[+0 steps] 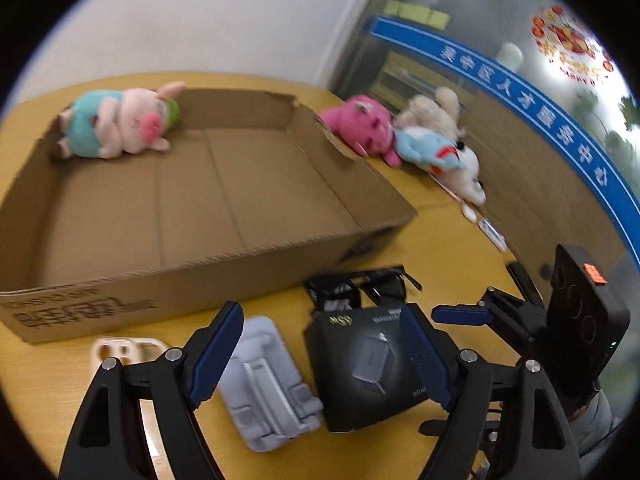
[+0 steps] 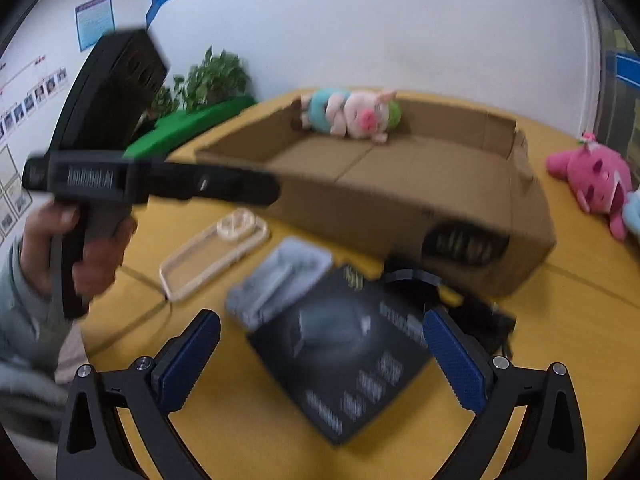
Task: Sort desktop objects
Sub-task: 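Move the left gripper to the black charger box and grasp it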
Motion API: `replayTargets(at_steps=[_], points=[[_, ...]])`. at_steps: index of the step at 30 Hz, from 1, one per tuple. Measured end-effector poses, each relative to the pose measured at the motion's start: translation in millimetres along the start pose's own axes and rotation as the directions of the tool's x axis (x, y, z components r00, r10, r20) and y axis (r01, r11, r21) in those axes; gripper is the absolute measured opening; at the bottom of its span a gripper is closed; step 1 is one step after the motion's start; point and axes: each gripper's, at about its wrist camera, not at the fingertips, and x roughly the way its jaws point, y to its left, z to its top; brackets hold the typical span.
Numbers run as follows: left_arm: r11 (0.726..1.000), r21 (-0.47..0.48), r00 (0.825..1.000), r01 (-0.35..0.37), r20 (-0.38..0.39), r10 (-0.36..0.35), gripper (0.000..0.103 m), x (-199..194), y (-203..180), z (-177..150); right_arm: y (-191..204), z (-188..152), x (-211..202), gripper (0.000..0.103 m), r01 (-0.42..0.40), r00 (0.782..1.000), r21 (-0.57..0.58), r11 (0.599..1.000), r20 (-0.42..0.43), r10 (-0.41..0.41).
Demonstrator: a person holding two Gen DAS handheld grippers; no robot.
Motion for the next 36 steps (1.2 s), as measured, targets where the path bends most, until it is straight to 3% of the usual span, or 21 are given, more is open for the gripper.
replayTargets(at_steps=[7,9,11,14,18,20,22,24,28,30,31,33,36], points=[[0.994,-0.037,0.984,0.106,-0.141,-0.110,0.078,51,-4,-22,-23,-24,14,0.103,0.007,0.995,0.066,0.998,-0.096,0.000],[0.988,-0.074,0.972,0.137,-0.185,-0.148,0.059,64,1,-28,-23,-25,20,0.103,-0.026,0.992,0.067,0.997,-0.119,0.033],[0.990,-0.077,0.973,0.119,-0.191,-0.132,0.059,66,2,-31,-14,-25,27,0.103,-0.080,0.986,0.047,0.996,-0.141,0.086],[0.987,-0.080,0.970,0.139,-0.190,-0.152,0.059,59,1,-33,-1,-30,27,0.103,-0.098,0.978,-0.015,0.995,-0.186,0.094],[0.968,-0.074,0.934,0.240,-0.252,-0.251,0.059,50,-13,-39,-6,-42,5,0.102,-0.191,0.955,0.015,0.981,-0.230,0.189],[0.977,-0.042,0.943,0.209,-0.256,-0.213,0.062,44,-20,-40,-10,-48,-10,0.102,-0.173,0.953,-0.011,0.985,-0.255,0.164],[0.993,-0.032,0.959,0.114,-0.257,-0.118,0.062,47,-19,-39,-16,-54,-21,0.102,-0.102,0.958,-0.057,0.993,-0.274,0.083],[0.987,-0.074,0.947,0.141,-0.281,-0.156,0.064,54,-15,-42,-18,-58,-23,0.103,-0.049,0.956,-0.103,0.993,-0.292,0.017],[0.980,-0.061,0.931,0.188,-0.307,-0.198,0.064,54,-26,-43,-17,-59,-8,0.102,-0.097,0.945,-0.094,0.991,-0.321,0.062],[0.981,-0.031,0.934,0.194,-0.299,-0.194,0.063,49,-32,-47,-6,-72,7,0.103,-0.108,0.923,-0.169,0.980,-0.382,0.036],[0.980,-0.020,0.935,0.196,-0.298,-0.193,0.063,49,-34,-48,3,-78,10,0.102,-0.099,0.924,-0.222,0.970,-0.382,0.007],[0.981,-0.030,0.939,0.191,-0.286,-0.192,0.060,48,-33,-49,15,-79,9,0.102,-0.046,0.946,-0.275,0.960,-0.321,-0.047],[0.979,-0.048,0.947,0.200,-0.248,-0.206,0.048,44,-28,-49,2,-71,5,0.100,0.025,0.967,-0.151,0.988,-0.246,-0.062]])
